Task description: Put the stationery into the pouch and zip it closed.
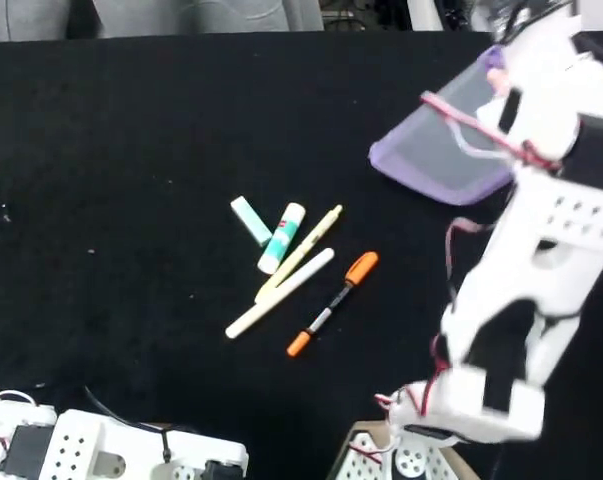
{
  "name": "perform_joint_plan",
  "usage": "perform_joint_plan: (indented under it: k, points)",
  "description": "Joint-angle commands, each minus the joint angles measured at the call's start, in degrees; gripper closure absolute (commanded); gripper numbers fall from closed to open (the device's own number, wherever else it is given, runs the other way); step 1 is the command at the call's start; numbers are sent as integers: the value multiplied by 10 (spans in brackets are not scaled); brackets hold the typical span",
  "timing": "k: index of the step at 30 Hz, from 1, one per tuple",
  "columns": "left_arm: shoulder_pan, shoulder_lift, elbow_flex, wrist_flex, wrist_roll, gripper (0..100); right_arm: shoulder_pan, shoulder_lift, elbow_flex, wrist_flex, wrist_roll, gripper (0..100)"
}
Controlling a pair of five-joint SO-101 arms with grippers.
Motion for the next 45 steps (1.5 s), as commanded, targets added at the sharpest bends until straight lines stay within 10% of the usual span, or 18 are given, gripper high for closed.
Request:
perform_joint_plan:
  k: [1, 16, 27, 36, 45]
  points:
    - [-7, -2, 13, 4, 3, 970, -56, -125, 124, 16, -4, 988]
    - [2, -2, 13, 4, 3, 968, -179, -398, 504, 13, -9, 988]
    - [157, -3, 9, -1, 3, 967, -201, -576, 669, 7, -11, 988]
    - [428, -3, -82, 2, 3, 967, -204, -642, 769, -33, -85, 988]
    - [850, -3, -118, -25, 3, 967, -228, -642, 772, -49, -113, 988]
